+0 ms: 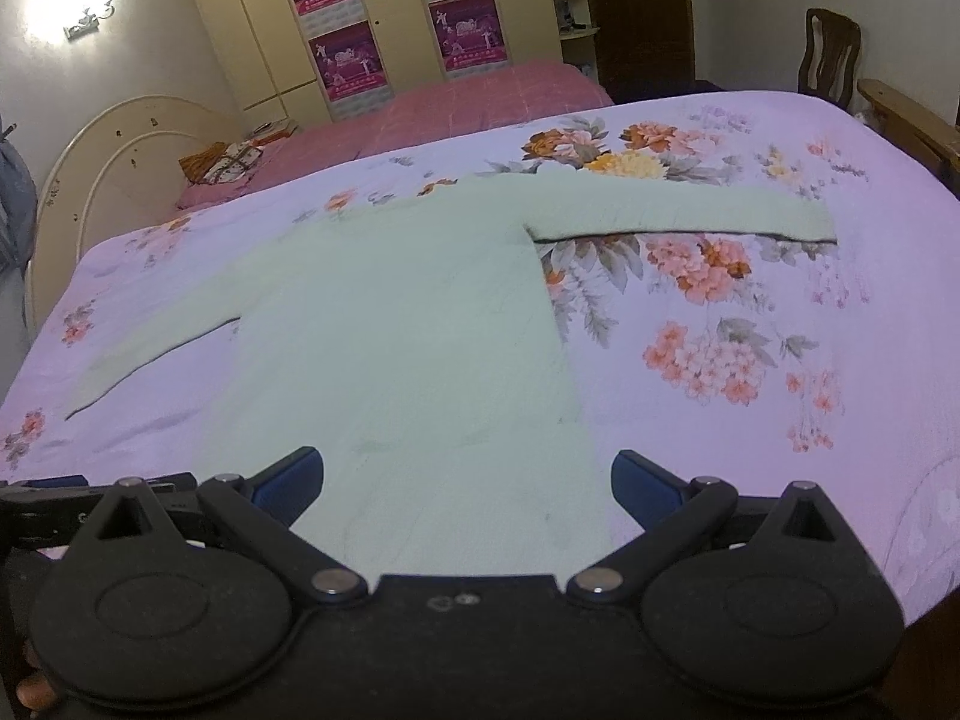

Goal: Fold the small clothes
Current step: 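Move the right gripper to the sweater sleeve cuff and close on it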

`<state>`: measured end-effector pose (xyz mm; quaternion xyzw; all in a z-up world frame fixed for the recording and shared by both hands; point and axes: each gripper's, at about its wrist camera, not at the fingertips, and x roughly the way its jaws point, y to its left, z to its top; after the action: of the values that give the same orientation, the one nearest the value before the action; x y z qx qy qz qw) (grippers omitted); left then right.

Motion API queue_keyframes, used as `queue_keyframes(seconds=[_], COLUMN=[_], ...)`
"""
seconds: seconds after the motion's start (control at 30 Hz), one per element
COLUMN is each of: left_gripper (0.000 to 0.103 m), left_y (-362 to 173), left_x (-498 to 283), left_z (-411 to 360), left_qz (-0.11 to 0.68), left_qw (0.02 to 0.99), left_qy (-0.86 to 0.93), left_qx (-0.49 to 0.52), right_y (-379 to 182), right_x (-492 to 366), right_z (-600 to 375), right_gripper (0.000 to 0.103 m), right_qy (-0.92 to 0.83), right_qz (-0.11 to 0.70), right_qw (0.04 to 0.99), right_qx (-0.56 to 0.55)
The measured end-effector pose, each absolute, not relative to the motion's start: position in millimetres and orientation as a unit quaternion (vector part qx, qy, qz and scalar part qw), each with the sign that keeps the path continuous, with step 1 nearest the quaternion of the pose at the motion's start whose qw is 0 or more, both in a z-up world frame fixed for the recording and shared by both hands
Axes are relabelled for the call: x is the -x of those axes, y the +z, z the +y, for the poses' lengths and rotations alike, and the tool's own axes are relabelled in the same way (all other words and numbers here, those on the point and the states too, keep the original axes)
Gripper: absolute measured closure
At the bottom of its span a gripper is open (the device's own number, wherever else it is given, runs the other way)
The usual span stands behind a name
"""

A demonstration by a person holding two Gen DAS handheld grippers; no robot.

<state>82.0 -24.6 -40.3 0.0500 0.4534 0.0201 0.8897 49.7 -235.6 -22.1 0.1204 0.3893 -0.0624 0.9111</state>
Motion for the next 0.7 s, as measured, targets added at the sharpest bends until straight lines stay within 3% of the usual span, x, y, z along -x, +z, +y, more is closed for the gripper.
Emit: queue_keyframes(seconds=[0.47, 0.7], left_gripper=[0.0, 0.0], left_y=[-65.5, -84.8], left_x=[-174.3, -228.9], left_z=[-69.2, -100.1], left_qz=[0.451, 0.447], left_qw=[0.891, 0.892], left_qy=[0.012, 0.021], left_qx=[-0.045, -0.058], right_y=[-52.9, -90.4], right_x=[-119.9, -167.4], right_z=[-321.6, -404.7], right_gripper=[0.003, 0.003], right_qy=[-0.112, -0.169], right_qz=[0.378, 0.387], right_qw=[0.911, 0.89], right_qx=[-0.119, -0.171])
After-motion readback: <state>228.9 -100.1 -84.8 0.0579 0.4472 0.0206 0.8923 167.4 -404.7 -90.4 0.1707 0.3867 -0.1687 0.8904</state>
